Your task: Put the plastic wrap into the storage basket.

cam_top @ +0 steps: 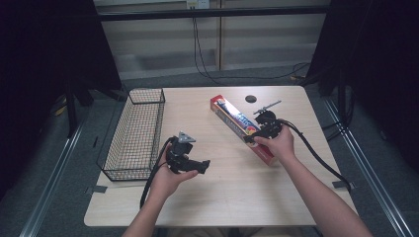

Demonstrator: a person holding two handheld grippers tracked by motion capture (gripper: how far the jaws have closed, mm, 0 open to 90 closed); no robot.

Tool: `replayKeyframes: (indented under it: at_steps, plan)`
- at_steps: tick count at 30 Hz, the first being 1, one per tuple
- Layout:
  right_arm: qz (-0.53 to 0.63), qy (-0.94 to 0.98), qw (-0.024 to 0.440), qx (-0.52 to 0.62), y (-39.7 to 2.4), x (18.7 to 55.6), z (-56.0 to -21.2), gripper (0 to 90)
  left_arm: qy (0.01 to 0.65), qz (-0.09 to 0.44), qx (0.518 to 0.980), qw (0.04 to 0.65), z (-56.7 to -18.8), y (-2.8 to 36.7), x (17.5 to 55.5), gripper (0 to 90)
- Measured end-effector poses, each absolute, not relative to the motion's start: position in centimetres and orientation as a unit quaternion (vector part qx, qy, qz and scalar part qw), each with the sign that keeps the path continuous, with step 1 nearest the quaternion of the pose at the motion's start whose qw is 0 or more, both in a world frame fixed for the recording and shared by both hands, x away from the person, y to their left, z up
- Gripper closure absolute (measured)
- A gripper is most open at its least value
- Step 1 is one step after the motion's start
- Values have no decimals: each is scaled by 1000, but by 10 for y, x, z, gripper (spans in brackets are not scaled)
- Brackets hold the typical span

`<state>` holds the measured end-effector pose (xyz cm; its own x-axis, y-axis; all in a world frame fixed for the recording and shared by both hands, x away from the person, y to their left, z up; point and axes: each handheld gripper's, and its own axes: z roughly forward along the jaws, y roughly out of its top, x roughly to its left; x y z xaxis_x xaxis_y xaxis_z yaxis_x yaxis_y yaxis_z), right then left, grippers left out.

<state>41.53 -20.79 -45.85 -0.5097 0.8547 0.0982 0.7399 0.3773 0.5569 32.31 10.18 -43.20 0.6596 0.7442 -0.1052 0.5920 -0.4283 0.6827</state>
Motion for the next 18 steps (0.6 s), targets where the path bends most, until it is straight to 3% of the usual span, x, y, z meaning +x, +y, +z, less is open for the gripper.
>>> replayKeyframes:
  at_steps: [11, 18]
  plan:
    - [261, 827, 106, 486, -208, 419, -463, 136, 399, 104, 840, 354, -434, 101, 323, 59]
    - [258, 828, 109, 486, -209, 423, -464, 202, 396, 101, 842, 352, -435, 101, 323, 59]
